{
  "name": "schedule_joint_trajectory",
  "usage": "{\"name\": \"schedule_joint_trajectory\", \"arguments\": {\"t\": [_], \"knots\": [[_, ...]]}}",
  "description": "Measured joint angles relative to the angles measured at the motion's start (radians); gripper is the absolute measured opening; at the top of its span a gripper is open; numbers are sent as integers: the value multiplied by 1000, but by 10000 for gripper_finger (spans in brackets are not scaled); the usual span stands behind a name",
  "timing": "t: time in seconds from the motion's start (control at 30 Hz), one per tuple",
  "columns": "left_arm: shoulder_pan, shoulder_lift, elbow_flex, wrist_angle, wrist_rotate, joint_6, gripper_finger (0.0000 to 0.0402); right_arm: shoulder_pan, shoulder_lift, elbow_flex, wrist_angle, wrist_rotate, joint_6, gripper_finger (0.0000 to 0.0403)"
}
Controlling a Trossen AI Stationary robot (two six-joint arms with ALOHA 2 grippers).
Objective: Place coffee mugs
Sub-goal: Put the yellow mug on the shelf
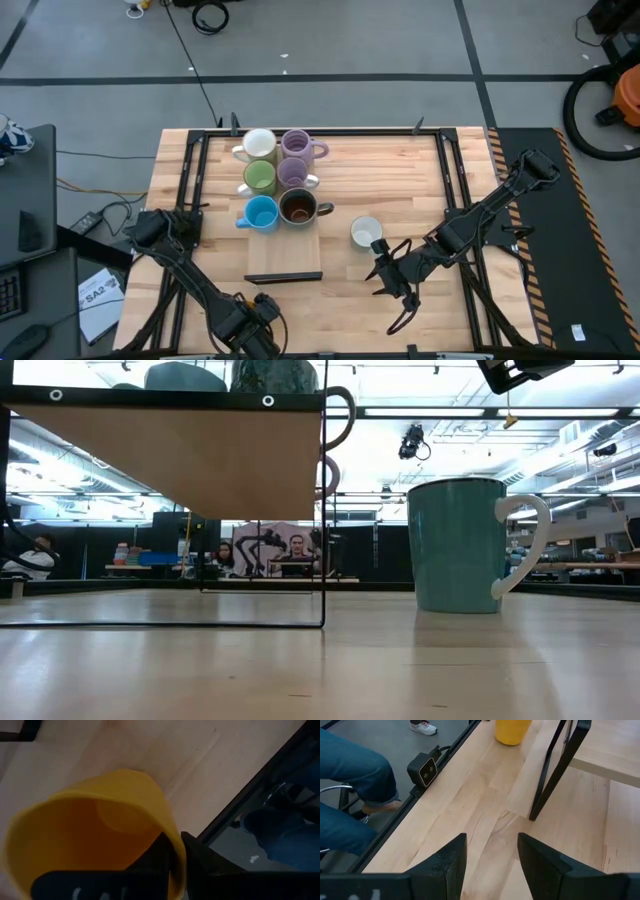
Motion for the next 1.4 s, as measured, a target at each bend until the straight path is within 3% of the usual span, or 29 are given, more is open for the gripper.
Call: {"name": "schedule_joint_trajectory", "arguments": {"t": [0.2,0.67,1.07,1.4], "knots": [[0,3,-2,3,-1,0,54,0,0,0,0,0,0,181],[2,6,-4,4,5,0,185,0,0,0,0,0,0,181],[3,5,56,-30,9,2,192,0,0,0,0,0,0,181],[-14,3,226,-172,9,2,192,0,0,0,-1,0,0,181]]}}
